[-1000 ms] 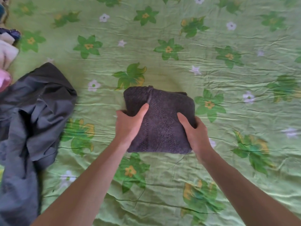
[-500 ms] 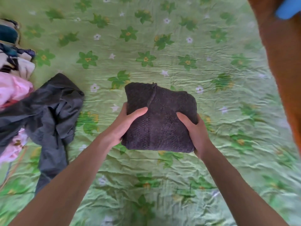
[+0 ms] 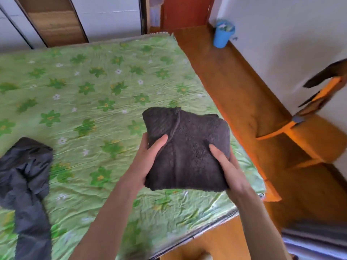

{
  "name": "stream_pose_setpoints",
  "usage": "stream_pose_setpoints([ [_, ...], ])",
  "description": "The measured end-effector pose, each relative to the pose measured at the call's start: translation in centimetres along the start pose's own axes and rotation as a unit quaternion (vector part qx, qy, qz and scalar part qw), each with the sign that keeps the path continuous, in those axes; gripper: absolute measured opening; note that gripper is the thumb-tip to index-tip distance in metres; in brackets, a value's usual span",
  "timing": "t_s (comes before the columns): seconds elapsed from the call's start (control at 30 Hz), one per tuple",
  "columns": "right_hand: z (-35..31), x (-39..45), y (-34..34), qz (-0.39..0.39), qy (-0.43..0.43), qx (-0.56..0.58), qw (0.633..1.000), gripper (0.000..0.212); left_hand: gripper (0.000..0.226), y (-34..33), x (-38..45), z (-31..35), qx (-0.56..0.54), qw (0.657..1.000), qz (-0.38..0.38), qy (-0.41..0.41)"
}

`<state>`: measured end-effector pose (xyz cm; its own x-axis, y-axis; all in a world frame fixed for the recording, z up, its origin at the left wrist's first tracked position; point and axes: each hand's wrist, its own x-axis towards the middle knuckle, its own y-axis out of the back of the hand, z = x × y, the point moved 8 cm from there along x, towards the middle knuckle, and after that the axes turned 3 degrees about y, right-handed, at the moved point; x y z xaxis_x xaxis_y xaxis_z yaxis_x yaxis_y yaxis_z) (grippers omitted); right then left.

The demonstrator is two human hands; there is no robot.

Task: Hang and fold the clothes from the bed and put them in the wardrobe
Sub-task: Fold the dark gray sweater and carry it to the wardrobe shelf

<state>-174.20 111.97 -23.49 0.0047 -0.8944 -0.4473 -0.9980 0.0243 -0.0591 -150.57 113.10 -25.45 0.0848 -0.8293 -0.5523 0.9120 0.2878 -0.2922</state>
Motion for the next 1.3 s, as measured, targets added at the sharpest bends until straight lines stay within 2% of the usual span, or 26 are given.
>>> stream_pose_setpoints([
  [0.1, -1.9, -3.8, 7.3, 0.05, 0.034, 0.025, 0.998, 0.057, 0.03, -7.9, -2.8, -1.0, 0.049, 0.998, -0.026, -0.005],
  [0.17, -2.8, -6.1, 12.4, 0.078, 0.043, 0.045, 0.995, 0.047, 0.032, -12.9, -4.6, -2.2, 0.071, 0.996, -0.054, 0.007],
  [0.33, -3.5, -9.9, 25.1, 0.11, 0.064, 0.065, 0.99, 0.049, 0.067, -24.1, -8.5, -7.1, 0.108, 0.984, -0.142, 0.014],
  [0.43, -3.2, -11.2, 31.6, 0.12, 0.059, 0.075, 0.988, 0.062, 0.058, -30.0, -9.7, -9.9, 0.096, 0.983, -0.154, -0.005],
  [0.53, -2.9, -12.2, 37.0, 0.132, 0.054, 0.095, 0.985, 0.065, 0.052, -34.9, -10.7, -12.1, 0.07, 0.985, -0.156, 0.003],
  [0.73, -3.7, -12.8, 44.3, 0.161, 0.054, 0.137, 0.976, 0.061, 0.06, -42.7, -10.9, -13.1, 0.093, 0.981, -0.168, -0.02],
  [1.0, -8.0, -9.4, 51.2, 0.192, 0.08, 0.159, 0.965, 0.045, 0.052, -51.7, -7.4, -12.0, 0.09, 0.975, -0.198, -0.043],
  [1.17, -12.2, -3.5, 55.0, 0.178, 0.07, 0.143, 0.971, 0.055, 0.047, -57.5, -2.2, -10.2, 0.08, 0.976, -0.197, -0.05],
  [1.3, -16.6, 2.1, 57.5, 0.164, 0.07, 0.124, 0.976, 0.06, 0.051, -62.0, 2.5, -7.6, 0.07, 0.978, -0.189, -0.052],
])
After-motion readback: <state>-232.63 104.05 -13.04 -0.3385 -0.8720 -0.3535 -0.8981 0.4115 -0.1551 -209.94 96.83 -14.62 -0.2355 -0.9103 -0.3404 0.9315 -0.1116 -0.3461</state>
